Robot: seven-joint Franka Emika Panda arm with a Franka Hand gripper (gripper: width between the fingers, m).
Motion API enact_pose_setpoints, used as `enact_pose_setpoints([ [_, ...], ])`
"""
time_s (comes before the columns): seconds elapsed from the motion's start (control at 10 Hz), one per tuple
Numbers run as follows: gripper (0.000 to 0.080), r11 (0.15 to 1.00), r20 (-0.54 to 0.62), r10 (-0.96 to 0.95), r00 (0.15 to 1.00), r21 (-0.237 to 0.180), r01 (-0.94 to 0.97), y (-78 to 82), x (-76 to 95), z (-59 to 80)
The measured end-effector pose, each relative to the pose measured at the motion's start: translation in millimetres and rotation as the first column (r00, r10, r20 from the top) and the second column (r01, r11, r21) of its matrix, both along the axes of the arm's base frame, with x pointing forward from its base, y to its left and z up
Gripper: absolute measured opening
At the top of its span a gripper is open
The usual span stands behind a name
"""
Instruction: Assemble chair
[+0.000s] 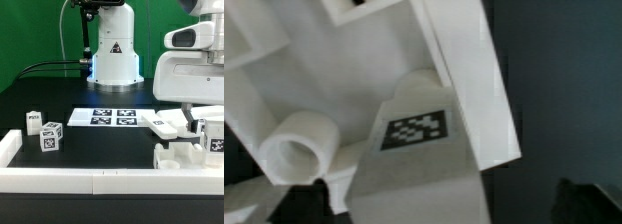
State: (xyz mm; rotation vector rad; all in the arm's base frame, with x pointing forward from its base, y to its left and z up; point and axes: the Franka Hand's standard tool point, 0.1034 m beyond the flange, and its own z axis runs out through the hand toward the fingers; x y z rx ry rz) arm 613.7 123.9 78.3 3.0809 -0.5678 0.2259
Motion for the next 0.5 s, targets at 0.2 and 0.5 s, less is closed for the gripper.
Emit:
enact_pose_setpoints([
  [0.2, 0.0343, 0.999, 0.000, -0.034, 0.999, 0.004, 0.034, -0.2, -0.1, -0.5],
  [0.5, 0.0283, 0.967, 0.000, -0.253, 0.967, 0.033, 0.253, -1.6, -0.2, -1.4],
])
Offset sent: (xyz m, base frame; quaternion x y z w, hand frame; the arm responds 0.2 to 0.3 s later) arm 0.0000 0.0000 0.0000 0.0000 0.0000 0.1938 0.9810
